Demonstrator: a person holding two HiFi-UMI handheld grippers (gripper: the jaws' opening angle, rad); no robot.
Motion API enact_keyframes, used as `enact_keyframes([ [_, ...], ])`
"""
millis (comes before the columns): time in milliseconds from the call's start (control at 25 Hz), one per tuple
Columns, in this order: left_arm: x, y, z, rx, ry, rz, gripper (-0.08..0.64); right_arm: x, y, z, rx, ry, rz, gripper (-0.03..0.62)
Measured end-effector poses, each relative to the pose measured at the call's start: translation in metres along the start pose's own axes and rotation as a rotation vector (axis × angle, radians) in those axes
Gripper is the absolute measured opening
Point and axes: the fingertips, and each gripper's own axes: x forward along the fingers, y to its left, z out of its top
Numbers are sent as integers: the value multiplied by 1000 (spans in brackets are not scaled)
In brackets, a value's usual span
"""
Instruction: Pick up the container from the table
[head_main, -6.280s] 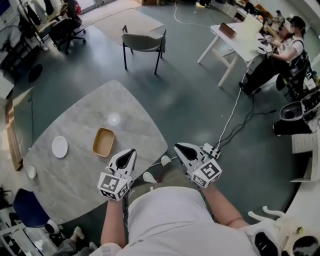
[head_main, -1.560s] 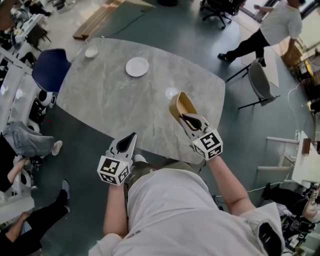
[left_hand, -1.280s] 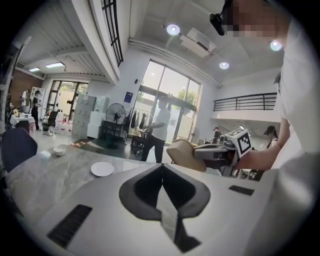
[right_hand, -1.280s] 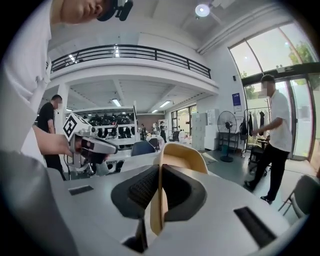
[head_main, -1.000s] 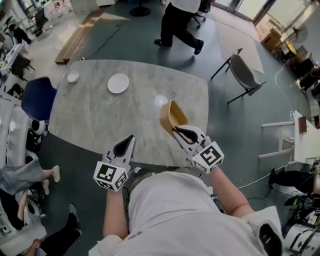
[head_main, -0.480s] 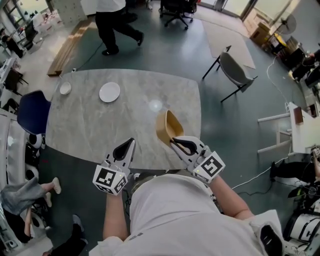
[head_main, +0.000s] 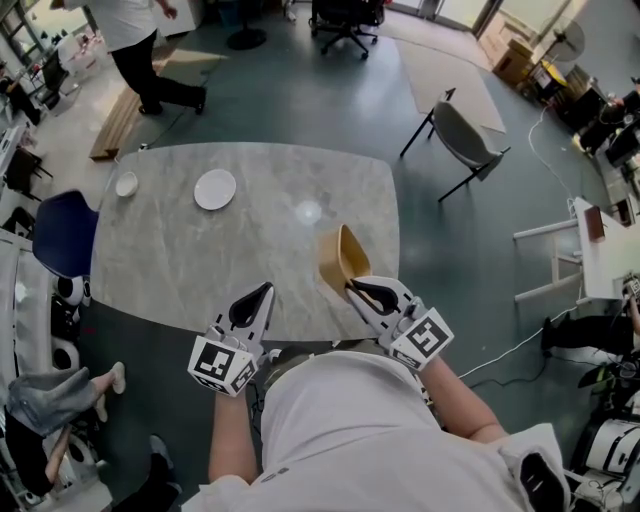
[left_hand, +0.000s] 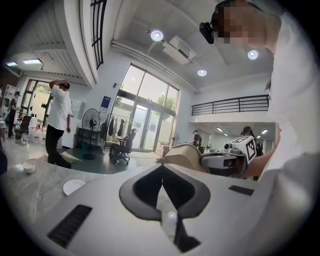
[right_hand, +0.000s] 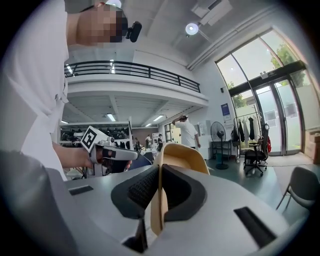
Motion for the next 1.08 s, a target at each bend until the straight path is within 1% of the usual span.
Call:
enact_keyframes([
  [240, -2, -1, -3, -8, 2, -6, 3, -1, -4, -7, 22, 15, -19, 31],
  [1080, -11, 3, -12, -22, 24, 34, 2, 9, 0, -9, 20, 28, 14, 31],
])
